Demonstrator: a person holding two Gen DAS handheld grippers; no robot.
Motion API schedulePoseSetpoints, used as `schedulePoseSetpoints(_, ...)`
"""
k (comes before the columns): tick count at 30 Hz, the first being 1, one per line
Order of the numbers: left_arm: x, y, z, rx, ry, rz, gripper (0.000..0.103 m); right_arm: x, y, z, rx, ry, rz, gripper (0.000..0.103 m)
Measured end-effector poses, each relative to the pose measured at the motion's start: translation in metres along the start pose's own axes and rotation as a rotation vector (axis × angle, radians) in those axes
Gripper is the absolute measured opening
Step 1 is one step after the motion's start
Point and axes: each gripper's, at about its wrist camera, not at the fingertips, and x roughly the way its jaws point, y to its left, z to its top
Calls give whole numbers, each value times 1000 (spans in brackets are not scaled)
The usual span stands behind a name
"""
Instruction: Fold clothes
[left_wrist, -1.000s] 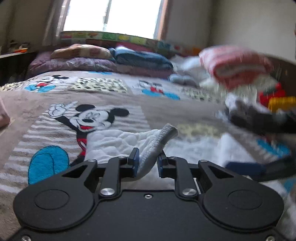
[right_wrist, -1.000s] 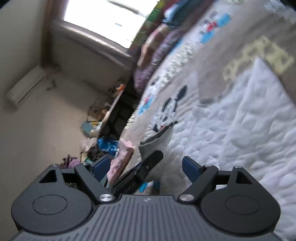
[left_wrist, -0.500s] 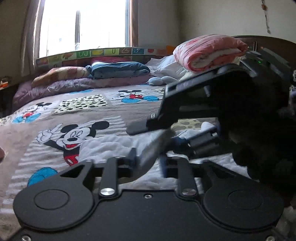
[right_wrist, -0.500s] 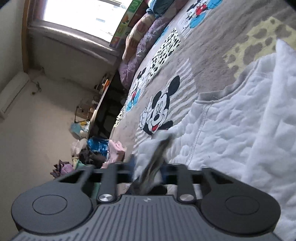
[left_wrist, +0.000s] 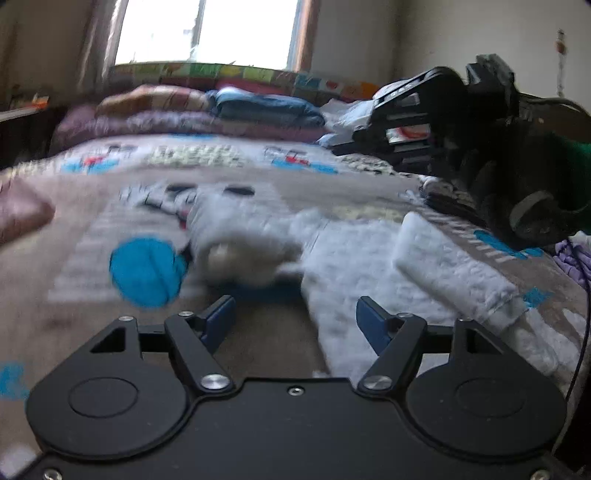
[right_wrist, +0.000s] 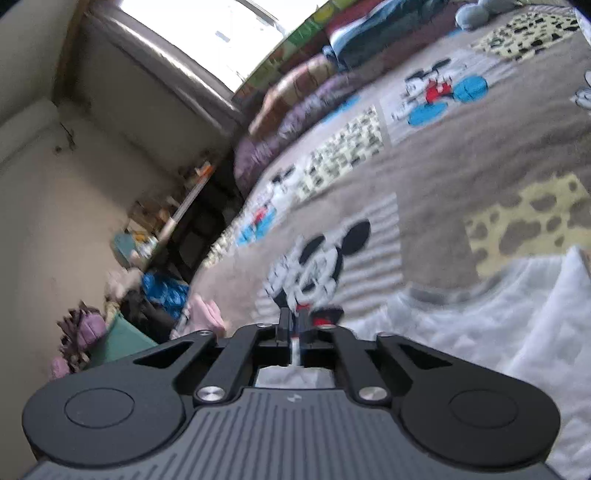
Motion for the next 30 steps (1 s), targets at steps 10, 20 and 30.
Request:
schedulePoseSetpoints(10,-23,15,-1,-90,-24,-31,72,42,-12,-72,241,168,-32,78)
schedulePoseSetpoints(20,-28,16,-3,-88,-13,-96,72,56,-22,-87,381,68,10,69)
schedulePoseSetpoints(30,-27,12,-8,-39,46,-126,72,59,-22,-94,345,2,26,8)
